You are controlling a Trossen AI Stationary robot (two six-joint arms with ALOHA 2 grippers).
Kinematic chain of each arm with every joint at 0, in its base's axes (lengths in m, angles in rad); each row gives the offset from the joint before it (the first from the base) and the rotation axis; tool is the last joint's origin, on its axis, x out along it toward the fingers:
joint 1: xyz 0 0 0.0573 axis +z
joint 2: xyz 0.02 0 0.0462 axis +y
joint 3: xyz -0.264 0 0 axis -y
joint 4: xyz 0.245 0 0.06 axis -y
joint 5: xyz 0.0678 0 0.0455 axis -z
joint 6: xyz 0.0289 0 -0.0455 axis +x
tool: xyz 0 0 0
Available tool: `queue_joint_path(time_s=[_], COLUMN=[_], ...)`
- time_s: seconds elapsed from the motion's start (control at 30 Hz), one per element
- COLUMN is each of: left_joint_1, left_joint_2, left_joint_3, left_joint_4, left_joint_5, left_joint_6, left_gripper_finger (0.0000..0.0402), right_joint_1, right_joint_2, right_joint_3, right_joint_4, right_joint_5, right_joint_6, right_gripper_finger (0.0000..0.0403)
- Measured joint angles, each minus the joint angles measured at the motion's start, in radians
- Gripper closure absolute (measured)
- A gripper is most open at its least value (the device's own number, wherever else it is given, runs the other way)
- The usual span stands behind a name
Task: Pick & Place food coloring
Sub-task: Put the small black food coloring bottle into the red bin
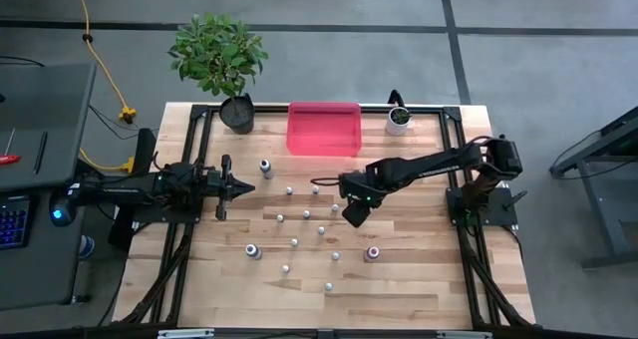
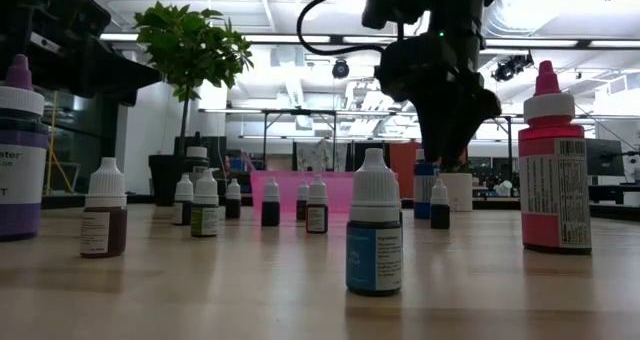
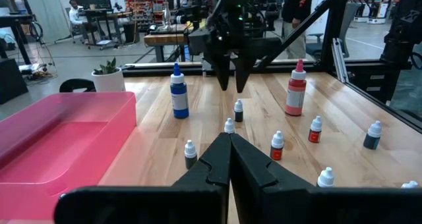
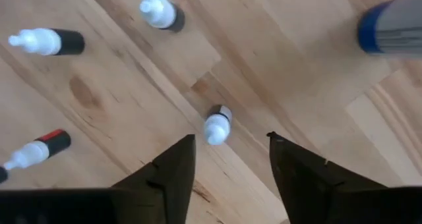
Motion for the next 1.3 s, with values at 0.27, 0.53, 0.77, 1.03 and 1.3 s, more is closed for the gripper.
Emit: queue_joint_path(time_s=[0.27, 0.53, 0.77, 1.03, 1.3], left_joint_1=[0.0, 0.0, 0.0, 0.0, 0.0], left_joint_2=[0.0, 0.0, 0.0, 0.0, 0.0], left_joint_3=[0.0, 0.0, 0.0, 0.0, 0.0], left_joint_4=[0.0, 0.0, 0.0, 0.0, 0.0], left_joint_5=[0.0, 0.0, 0.0, 0.0, 0.0], left_joint_6=[0.0, 0.0, 0.0, 0.0, 0.0], left_gripper_finger=[0.0401, 0.0401, 0.0401, 0.0401, 0.0401], right_joint_1=[0.026, 0.028, 0.028, 0.033, 0.033], right_joint_2=[0.042, 0.058, 0.058, 0.058, 0.058], right_joint_3=[0.0, 0.0, 0.0, 0.0, 0.0], right_joint_4=[0.008, 0.028, 0.039, 0.037, 0.042], right_joint_5=[-0.017, 0.012, -0.005, 0.005, 0.068], right_joint_6=[-0.115, -0.292, -0.44, -0.721, -0.809], right_gripper_finger=[0.021, 0.021, 0.021, 0.021, 0.021])
